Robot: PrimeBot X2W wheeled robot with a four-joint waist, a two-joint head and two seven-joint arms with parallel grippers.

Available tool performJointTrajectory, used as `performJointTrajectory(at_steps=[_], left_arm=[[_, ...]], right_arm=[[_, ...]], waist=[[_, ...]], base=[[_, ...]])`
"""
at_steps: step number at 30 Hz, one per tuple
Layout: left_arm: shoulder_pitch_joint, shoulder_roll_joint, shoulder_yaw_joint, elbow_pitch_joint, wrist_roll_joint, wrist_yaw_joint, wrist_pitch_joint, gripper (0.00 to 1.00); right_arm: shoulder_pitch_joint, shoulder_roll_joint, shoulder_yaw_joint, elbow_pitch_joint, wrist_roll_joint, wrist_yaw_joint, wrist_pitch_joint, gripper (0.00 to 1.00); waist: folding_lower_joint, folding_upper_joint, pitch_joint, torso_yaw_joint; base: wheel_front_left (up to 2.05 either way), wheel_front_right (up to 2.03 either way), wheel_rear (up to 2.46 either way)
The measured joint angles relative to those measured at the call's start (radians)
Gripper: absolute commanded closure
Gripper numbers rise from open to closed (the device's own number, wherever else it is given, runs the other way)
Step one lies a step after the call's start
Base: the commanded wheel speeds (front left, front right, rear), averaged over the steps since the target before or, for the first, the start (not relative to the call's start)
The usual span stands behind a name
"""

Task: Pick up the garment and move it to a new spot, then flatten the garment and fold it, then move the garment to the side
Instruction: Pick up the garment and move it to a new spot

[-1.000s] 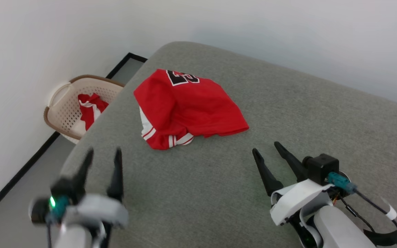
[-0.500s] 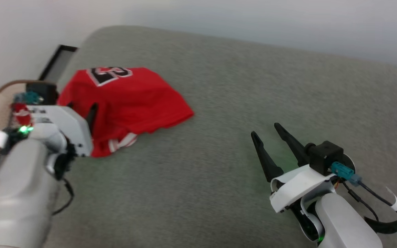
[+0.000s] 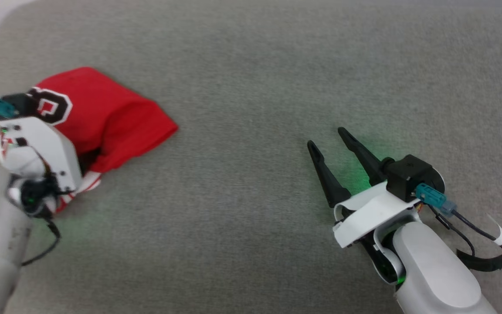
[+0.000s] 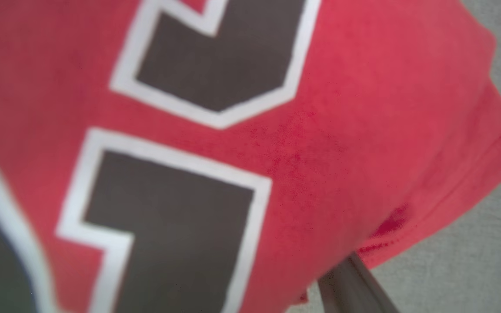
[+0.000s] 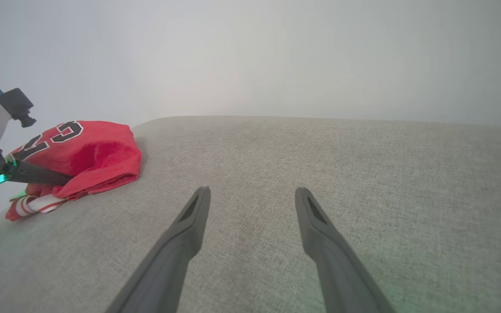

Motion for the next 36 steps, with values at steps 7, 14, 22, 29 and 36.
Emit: performJointTrajectory(at_steps=[7,14,22,29,36], left_arm=[[-0.026,0.045,-0.052,0.021,-0.07,0.0,-0.051,1.0],[-0.034,0.032,-0.065,0.096,-0.094,0.0,-0.264,1.0],[-0.06,0.027,-0.127,0.06,-0.082,0.0,-0.386,1.0],[-0.06,0.023,-0.2,-0.129,-0.096,0.0,-0.391,1.0],[-0.04,-0.016,-0.29,-0.376,-0.104,-0.001,-0.306,1.0]], right_arm=[[-0.019,0.014,0.017,-0.017,-0.006,0.0,0.0,0.0],[0.021,0.007,0.002,-0.026,0.016,0.0,0.0,0.0],[0.094,0.002,-0.106,-0.044,0.066,0.0,0.0,0.0],[0.181,0.01,-0.222,-0.077,0.078,0.0,0.0,0.0],[0.24,0.029,-0.295,-0.13,0.083,0.0,0.0,0.0]], waist=[[0.0,0.0,0.049,-0.057],[0.0,0.0,0.013,-0.076],[0.0,0.0,-0.105,-0.071],[0.0,0.0,-0.197,-0.086],[0.0001,0.0,-0.221,-0.148]], base=[[0.0,0.0,0.0],[0.0,0.0,0.0],[0.0,0.0,0.0],[0.0,0.0,0.0],[0.0,0.0,0.0]])
